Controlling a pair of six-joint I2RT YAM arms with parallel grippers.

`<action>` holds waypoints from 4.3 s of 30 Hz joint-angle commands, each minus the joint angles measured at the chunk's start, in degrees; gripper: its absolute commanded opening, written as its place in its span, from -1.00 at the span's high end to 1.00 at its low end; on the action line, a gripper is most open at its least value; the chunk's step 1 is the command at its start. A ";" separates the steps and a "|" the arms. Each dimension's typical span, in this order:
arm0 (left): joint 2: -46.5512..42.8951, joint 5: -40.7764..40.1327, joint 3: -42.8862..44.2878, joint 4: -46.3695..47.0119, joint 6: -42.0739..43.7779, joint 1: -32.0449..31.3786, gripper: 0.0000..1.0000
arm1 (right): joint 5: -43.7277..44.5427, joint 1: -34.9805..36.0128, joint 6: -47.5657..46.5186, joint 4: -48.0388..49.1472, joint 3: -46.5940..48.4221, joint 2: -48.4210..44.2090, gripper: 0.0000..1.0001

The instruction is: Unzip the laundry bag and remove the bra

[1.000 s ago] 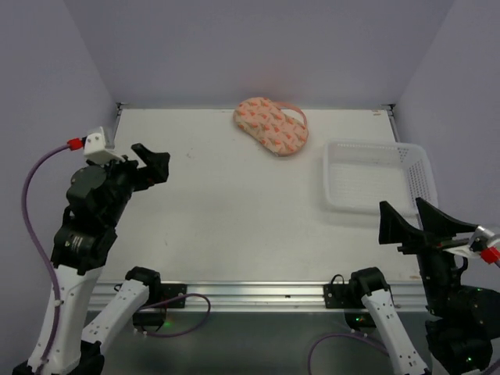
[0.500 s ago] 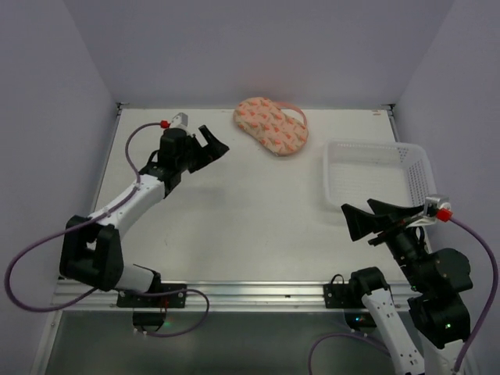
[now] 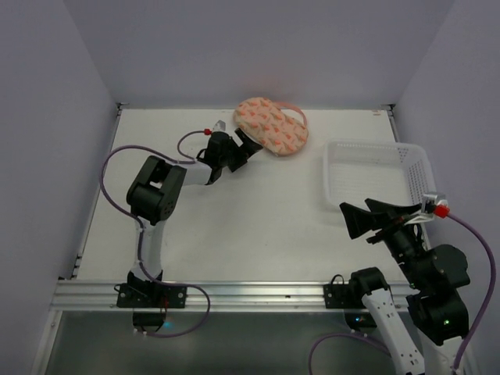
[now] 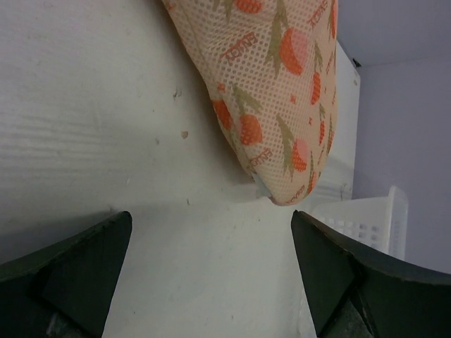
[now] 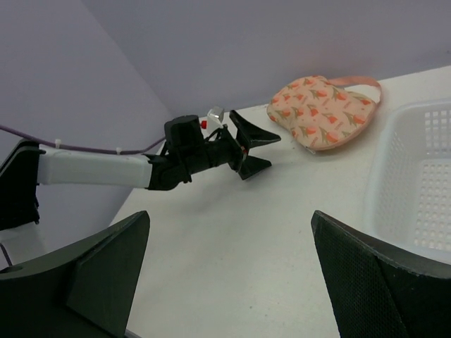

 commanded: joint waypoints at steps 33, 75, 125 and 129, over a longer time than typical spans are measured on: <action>-1.70 0.89 -4.00 15.52 -6.17 -0.10 1.00 | -13.96 0.26 -3.71 7.76 -4.35 15.77 -0.97; -44.00 -6.41 -23.53 -32.58 -13.12 -1.86 1.00 | 3.96 36.03 -1.61 46.01 2.94 80.81 -0.18; -30.63 2.48 -11.66 -31.52 13.96 9.74 -0.42 | 1.42 33.83 2.44 34.41 -4.81 72.89 1.00; -36.16 0.45 -17.62 -34.07 9.83 9.74 -0.95 | 0.10 35.06 2.52 35.20 1.61 78.52 1.00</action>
